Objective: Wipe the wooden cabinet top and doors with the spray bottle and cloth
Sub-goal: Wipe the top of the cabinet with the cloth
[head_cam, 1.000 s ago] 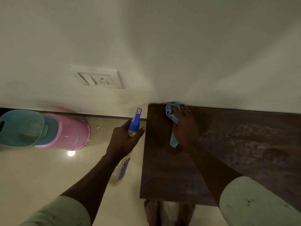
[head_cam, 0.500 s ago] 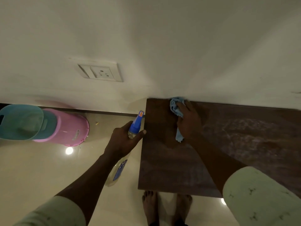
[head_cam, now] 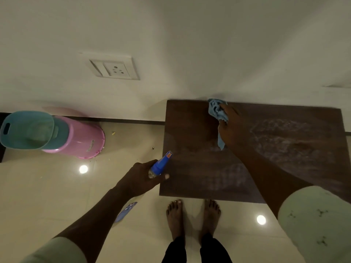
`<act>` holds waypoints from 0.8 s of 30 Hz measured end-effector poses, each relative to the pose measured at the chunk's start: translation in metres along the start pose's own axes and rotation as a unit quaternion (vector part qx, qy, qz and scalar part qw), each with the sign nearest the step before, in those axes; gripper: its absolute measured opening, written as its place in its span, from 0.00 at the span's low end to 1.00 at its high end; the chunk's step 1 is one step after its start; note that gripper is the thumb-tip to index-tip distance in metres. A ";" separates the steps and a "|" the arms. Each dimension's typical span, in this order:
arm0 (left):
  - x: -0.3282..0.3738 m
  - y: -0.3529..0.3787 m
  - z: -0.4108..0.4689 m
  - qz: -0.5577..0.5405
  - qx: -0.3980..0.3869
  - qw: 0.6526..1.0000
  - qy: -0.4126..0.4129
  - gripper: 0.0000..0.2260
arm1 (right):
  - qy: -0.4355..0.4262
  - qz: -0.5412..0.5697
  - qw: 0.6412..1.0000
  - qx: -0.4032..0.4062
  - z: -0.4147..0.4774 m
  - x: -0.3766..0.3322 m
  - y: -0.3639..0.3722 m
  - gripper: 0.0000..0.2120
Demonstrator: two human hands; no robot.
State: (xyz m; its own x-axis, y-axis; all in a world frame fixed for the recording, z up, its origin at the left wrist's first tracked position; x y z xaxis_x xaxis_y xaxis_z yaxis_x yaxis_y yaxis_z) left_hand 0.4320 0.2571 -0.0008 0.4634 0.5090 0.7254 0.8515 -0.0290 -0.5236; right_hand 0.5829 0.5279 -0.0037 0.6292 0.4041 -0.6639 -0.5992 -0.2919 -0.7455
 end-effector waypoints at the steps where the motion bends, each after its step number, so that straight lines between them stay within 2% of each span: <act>1: -0.001 0.000 -0.003 0.006 0.001 1.000 0.003 0.20 | -0.003 0.002 1.000 -0.004 -0.003 -0.002 -0.001 0.22; 5: -0.005 0.007 -0.013 0.030 -0.038 0.998 0.027 0.20 | -0.013 0.004 1.000 -0.013 -0.012 -0.009 0.004 0.22; 8: -0.005 0.009 -0.019 0.083 -0.062 0.993 0.057 0.22 | -0.017 -0.008 0.998 -0.052 -0.025 -0.009 0.015 0.25; 10: -0.007 0.009 -0.024 0.101 -0.067 0.990 0.073 0.24 | -0.031 -0.050 0.994 -0.089 -0.039 -0.005 0.029 0.28; 13: -0.014 0.013 -0.031 0.148 -0.088 0.981 0.088 0.26 | -0.061 -0.135 0.984 -0.099 -0.064 -0.006 0.048 0.29; 15: -0.019 0.012 -0.033 0.172 -0.088 0.978 0.079 0.28 | -0.088 -0.135 0.976 -0.149 -0.093 -0.012 0.057 0.29; 18: -0.019 -0.001 -0.031 0.149 -0.009 0.985 0.088 0.27 | -0.148 -0.111 0.946 -0.265 -0.147 -0.015 0.062 0.26; 19: -0.017 -0.006 -0.028 0.135 0.026 0.986 0.098 0.26 | -0.174 -0.099 0.940 -0.276 -0.161 -0.014 0.060 0.24; 21: -0.014 -0.013 -0.021 0.110 0.090 0.985 0.096 0.23 | -0.213 -0.126 0.932 -0.265 -0.163 -0.008 0.057 0.24; 24: -0.013 -0.018 -0.008 0.075 0.156 0.984 0.045 0.22 | -0.159 -0.178 0.955 -0.178 -0.104 -0.011 0.061 0.27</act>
State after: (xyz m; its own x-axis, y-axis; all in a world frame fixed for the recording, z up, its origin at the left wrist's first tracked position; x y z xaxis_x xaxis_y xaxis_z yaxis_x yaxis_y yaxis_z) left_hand 0.4125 0.2439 0.0034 0.6098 0.4404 0.6589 0.6617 0.1746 -0.7291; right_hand 0.5907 0.4153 -0.0477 0.5452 0.7589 -0.3561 -0.1344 -0.3401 -0.9307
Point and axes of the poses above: each hand's wrist, its own z-axis towards the middle knuckle, its own y-axis out of the palm, x = y × z, the point moved 3 cm from there along z, towards the middle knuckle, and after that the axes turned 7 degrees about y, right-handed, at the moved point
